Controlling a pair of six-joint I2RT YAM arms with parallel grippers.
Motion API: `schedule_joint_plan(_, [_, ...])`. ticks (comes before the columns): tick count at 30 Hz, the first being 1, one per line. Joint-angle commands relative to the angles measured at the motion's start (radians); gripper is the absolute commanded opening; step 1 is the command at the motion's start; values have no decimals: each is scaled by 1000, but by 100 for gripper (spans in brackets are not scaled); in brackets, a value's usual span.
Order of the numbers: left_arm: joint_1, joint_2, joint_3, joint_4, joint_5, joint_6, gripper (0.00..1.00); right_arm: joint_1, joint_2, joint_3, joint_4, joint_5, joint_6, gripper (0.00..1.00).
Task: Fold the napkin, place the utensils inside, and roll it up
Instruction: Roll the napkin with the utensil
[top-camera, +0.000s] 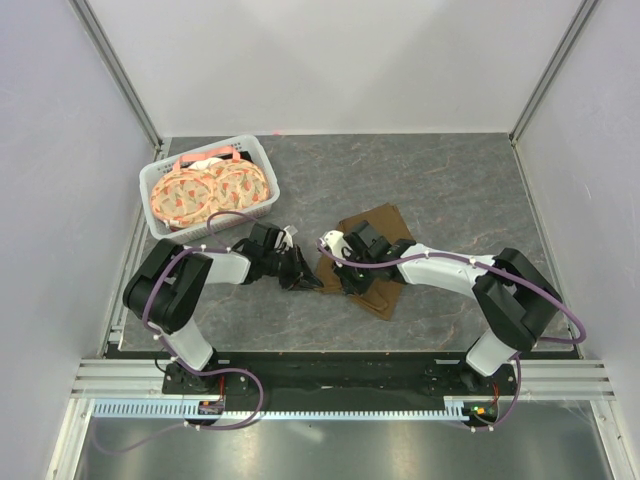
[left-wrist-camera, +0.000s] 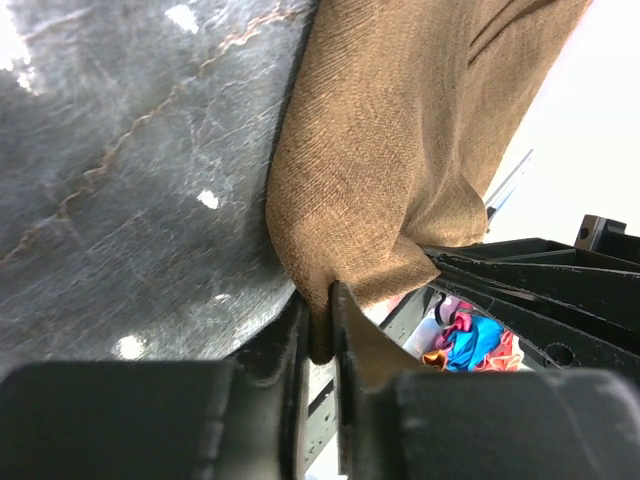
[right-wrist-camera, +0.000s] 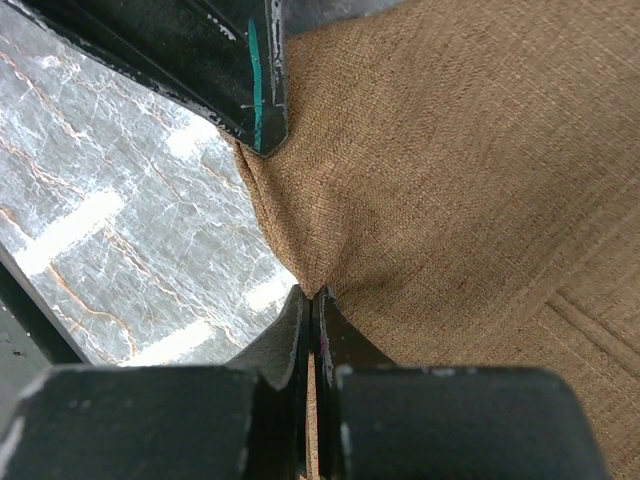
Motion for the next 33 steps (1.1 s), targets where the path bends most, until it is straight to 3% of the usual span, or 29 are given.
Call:
schedule_joint_plan(1, [-4,10,33,24,35,-29,8,1,-65,28,49,25,7,0])
schedule_joint_plan(2, [-4,10,43,20,39,-30,2,2,-74,30,46,46,8,7])
schedule_joint_plan(4, [-3,15,54,12,58,-30,2,23,-108,30,46,86,7,22])
schedule_joint_plan(5, [-3,16,66,8,62,-30,2,37,-120,28,48,141,5,38])
schedule_joint_plan(7, [-1,19,76,-2,82,-30,2,89,-155,19,55,209,-4,49])
schedule_joint_plan(8, [0,22,85,-5,90,-30,2,106,-163,16,61,247,-6,60])
schedule_joint_plan(11, [5,24,97,-15,107,-30,2,171,-178,-5,91,349,-7,69])
schedule_joint_plan(22, [36,21,114,-54,147,-15,2,367,-77,-59,190,710,-21,81])
schedule_joint_plan(33, [62,24,140,-106,156,32,2,427,46,-53,207,956,-12,78])
